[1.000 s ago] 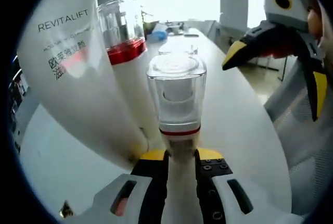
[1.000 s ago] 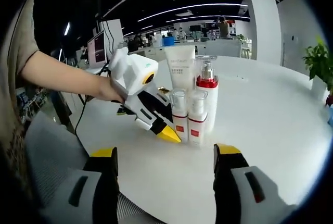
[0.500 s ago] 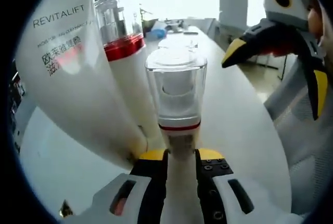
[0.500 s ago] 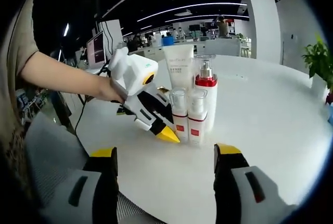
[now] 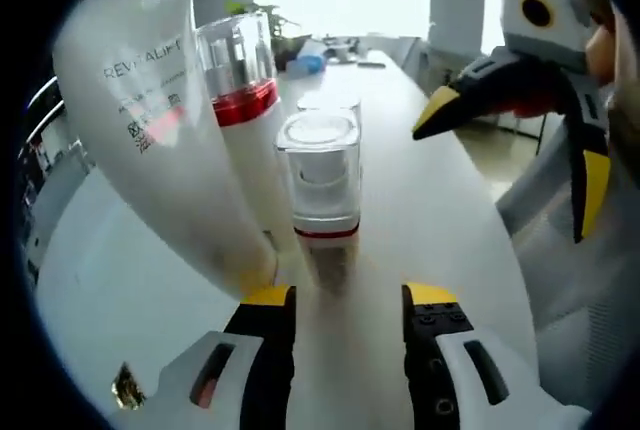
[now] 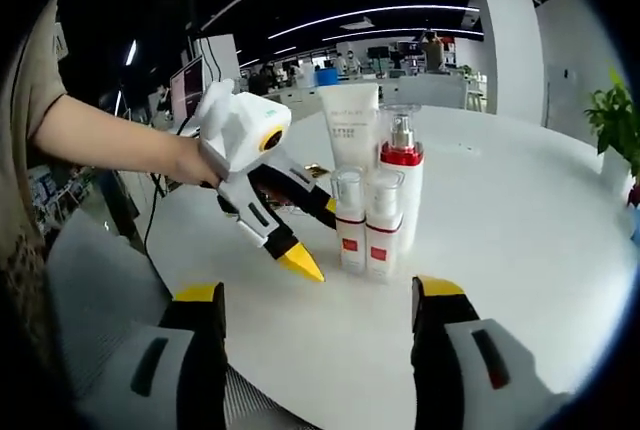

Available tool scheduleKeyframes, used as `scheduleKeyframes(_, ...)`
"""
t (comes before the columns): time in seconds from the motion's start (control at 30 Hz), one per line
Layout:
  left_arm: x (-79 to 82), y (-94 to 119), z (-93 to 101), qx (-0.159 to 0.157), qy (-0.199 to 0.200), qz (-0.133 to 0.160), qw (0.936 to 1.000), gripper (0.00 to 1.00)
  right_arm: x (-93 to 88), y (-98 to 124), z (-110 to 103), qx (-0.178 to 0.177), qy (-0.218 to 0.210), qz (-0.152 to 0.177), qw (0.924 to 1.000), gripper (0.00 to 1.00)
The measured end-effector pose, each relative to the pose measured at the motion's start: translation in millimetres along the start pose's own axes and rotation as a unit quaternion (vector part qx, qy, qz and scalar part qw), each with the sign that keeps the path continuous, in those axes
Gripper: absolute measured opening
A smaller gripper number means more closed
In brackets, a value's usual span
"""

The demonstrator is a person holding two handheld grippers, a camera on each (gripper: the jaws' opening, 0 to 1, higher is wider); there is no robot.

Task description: Arrange the skincare products in the storage area until every visible bottle or jar stands upright without overlapping.

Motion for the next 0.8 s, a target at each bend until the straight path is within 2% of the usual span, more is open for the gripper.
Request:
scheduleKeyframes(0.13, -2.7, 9, 7.3, 0.006, 0.007, -0.001, 1.0, 0.45, -0.1, 0, -1, 0.004, 0.006, -0.002, 1.0, 0.76)
scheduleKeyframes(0.23, -5.5, 17, 12.5, 0.016, 0.029, 0.005, 0.9995, 0.51, -0.3, -1, -3, 0.008, 0.011, -0.003, 0.9999, 0.76)
scheduleKeyframes(0.47, -13.8, 34, 27.8, 0.035, 0.062, 0.013, 0.9974, 0.7, 0.4, -1, -4, 0.015, 0.015, -0.003, 0.9998, 0.76)
scheduleKeyframes(0.57, -17.0, 39, 35.9, 0.04, 0.076, 0.014, 0.9962, 0.75, 1.1, 0, -4, 0.015, 0.012, 0.0, 0.9998, 0.76)
scheduleKeyframes(0.8, -27.8, 55, 53.8, 0.062, 0.132, 0.029, 0.9889, 0.86, 3.2, 3, -5, 0.016, 0.003, 0.006, 0.9999, 0.76)
Point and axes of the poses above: the point that each gripper's makers call its tool centre point, and the gripper's own axes: y roughly backward along the fingers, z roughly to its right, x roughly out of its top, the point moved 9 cm from there along y, roughly backward along the fingers, and after that the axes turned 5 degrees about -x, right-handed, at the moved point
